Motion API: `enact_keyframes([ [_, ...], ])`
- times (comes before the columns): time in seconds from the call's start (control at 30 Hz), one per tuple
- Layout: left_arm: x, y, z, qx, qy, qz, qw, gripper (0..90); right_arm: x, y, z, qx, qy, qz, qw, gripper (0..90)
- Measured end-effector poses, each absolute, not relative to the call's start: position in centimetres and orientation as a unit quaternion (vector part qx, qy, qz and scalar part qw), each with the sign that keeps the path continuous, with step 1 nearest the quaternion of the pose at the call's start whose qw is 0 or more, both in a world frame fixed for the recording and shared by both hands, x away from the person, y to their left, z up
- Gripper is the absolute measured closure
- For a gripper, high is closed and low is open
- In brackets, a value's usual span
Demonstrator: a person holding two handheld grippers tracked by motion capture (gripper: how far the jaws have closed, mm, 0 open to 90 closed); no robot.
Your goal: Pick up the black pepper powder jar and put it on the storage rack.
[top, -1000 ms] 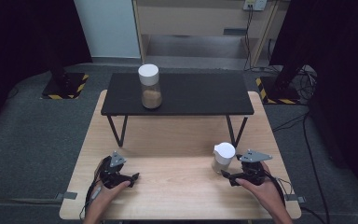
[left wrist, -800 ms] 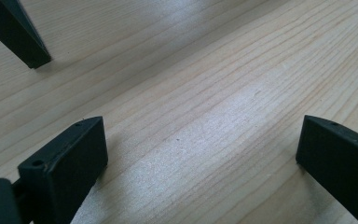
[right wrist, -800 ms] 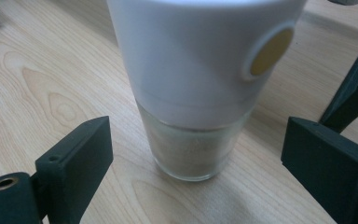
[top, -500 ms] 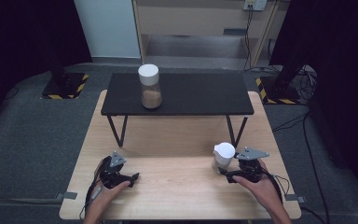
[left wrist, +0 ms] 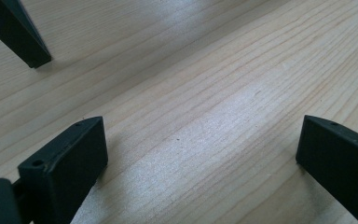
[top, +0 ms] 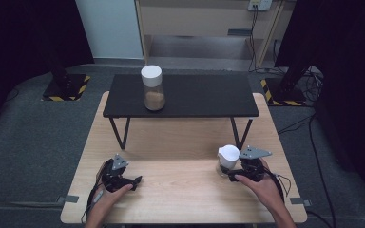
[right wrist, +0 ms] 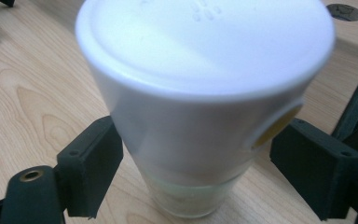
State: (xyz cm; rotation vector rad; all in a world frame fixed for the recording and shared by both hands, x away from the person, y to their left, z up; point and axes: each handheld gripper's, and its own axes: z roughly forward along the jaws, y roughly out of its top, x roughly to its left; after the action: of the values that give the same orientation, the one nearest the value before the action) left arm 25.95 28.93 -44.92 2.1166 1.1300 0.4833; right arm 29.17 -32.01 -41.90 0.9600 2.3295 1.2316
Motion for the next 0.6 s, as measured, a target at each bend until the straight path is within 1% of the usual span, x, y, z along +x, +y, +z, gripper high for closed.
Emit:
enact_keyframes([
  [0.4, 25.95, 28.93, -44.93, 0.813, 0.434, 0.186, 0.340, 0.7, 29.44, -31.90, -42.17, 0.334, 0.814, 0.444, 0.169, 25.2],
  [0.6, 25.95, 28.93, -44.92, 0.813, 0.434, 0.186, 0.340, 0.7, 29.43, -31.64, -42.24, 0.327, 0.815, 0.446, 0.173, 30.4],
])
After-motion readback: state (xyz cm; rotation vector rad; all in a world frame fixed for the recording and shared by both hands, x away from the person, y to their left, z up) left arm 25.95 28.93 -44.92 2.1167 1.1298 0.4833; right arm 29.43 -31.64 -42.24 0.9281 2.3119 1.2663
